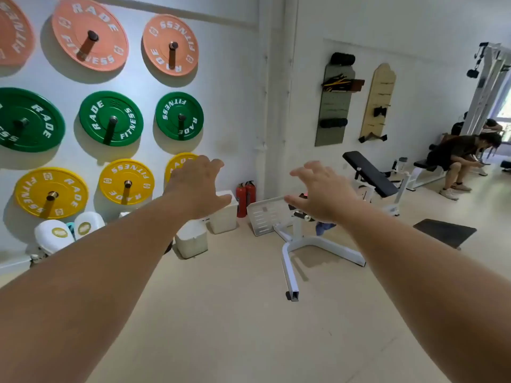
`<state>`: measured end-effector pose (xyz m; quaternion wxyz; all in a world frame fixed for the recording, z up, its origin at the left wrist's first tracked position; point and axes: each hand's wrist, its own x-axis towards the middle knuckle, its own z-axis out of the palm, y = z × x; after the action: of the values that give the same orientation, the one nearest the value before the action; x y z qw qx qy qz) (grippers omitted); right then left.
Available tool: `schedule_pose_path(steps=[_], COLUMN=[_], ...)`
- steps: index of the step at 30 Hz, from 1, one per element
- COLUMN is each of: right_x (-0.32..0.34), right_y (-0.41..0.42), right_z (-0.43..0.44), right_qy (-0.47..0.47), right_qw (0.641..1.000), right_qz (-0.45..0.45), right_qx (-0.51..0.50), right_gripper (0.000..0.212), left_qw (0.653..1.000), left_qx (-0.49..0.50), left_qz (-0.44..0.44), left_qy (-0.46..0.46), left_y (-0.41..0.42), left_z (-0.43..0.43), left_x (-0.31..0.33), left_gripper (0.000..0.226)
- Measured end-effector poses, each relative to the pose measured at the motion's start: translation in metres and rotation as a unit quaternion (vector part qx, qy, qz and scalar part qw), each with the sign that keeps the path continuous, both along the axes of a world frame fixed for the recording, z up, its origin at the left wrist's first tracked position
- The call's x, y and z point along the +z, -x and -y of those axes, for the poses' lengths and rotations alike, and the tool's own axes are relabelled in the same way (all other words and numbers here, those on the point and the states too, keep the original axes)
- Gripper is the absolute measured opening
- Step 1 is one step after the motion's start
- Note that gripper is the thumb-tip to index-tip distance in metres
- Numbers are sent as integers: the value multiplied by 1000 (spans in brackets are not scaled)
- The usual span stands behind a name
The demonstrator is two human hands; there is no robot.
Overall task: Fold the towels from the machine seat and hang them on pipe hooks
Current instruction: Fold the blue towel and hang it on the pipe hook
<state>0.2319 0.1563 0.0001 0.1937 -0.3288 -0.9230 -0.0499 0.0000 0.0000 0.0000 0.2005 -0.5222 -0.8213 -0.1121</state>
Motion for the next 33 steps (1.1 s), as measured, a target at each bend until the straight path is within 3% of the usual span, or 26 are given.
schedule_pose_path(steps=[8, 13, 19, 24, 33], right_x=[-66, -95, -121, -152, -189], right_y=[73, 135, 180, 194, 203], right_z=[-100, -171, -252, -350, -580], right_qy=[58, 111, 149, 185, 218], right_qw=[996, 987, 976, 966, 961], right_qz=[50, 65, 85, 79, 100], right_qx=[-53, -96, -137, -162, -141], right_gripper=[68, 69, 66, 64, 63], left_qw=[996, 985, 979, 971, 964], left_qx=[-29, -62, -98, -114, -98], left_qz=[63, 148, 142, 156, 171], left_qy=[52, 68, 108, 144, 179], left_y=[79, 149, 211, 233, 226], left_z=[-109, -188, -294, -401, -619], left_x=[-62, -92, -108, -136, -171], left_gripper=[77, 75, 70, 81, 70])
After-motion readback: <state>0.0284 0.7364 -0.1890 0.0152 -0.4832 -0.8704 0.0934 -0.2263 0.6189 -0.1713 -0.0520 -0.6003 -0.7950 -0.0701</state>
